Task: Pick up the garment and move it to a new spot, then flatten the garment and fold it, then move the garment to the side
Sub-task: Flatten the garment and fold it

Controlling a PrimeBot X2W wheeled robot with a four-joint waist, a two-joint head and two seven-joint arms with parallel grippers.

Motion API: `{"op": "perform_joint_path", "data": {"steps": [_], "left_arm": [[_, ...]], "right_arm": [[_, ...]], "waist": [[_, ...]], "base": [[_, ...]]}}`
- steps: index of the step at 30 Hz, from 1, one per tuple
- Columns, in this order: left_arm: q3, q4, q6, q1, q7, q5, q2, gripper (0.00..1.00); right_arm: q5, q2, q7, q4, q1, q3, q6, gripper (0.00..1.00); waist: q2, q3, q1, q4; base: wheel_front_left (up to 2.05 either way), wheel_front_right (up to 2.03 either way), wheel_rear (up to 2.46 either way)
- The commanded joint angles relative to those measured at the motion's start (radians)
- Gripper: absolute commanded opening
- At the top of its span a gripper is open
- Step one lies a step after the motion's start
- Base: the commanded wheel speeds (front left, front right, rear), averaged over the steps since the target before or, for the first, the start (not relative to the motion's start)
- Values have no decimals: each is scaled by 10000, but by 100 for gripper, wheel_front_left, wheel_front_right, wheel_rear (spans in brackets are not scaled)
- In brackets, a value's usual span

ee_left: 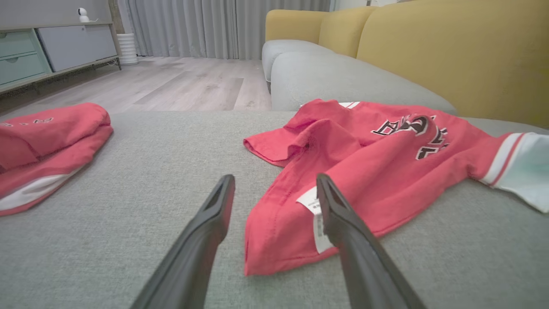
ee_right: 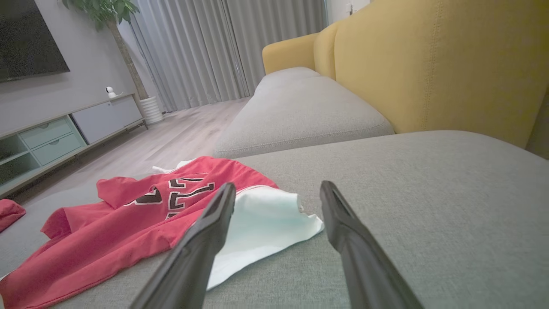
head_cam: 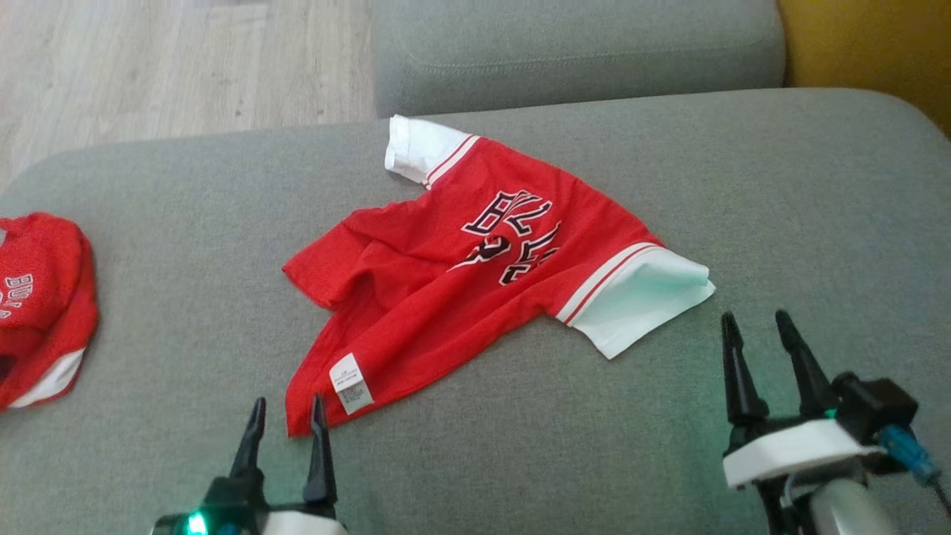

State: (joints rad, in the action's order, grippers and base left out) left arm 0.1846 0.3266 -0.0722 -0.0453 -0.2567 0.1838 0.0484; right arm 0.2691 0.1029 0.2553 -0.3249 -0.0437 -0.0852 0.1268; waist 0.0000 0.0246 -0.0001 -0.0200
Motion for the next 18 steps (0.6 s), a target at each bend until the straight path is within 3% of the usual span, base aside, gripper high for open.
{"op": "perform_joint_path", "data": {"steps": [1,7,18], "left_arm": [[-238,-355,-91,100,-51,-97,18,100],[-96,-343,-318,-263,-51,-157,18,100],[-141,-23,-232,-33,-51,299,18,100]], "right_arm": [[-105,-53,65,255,32,-171,39,100],[-349,-301,65,-103,219,-235,39,100],[-360,-380,65,-286,11,-274,39,100]], "waist": [[0,-76,1,-51],[0,-202,1,-184],[0,167,1,-176]], "base": [[0,0,0],[0,0,0],[0,0,0]]}}
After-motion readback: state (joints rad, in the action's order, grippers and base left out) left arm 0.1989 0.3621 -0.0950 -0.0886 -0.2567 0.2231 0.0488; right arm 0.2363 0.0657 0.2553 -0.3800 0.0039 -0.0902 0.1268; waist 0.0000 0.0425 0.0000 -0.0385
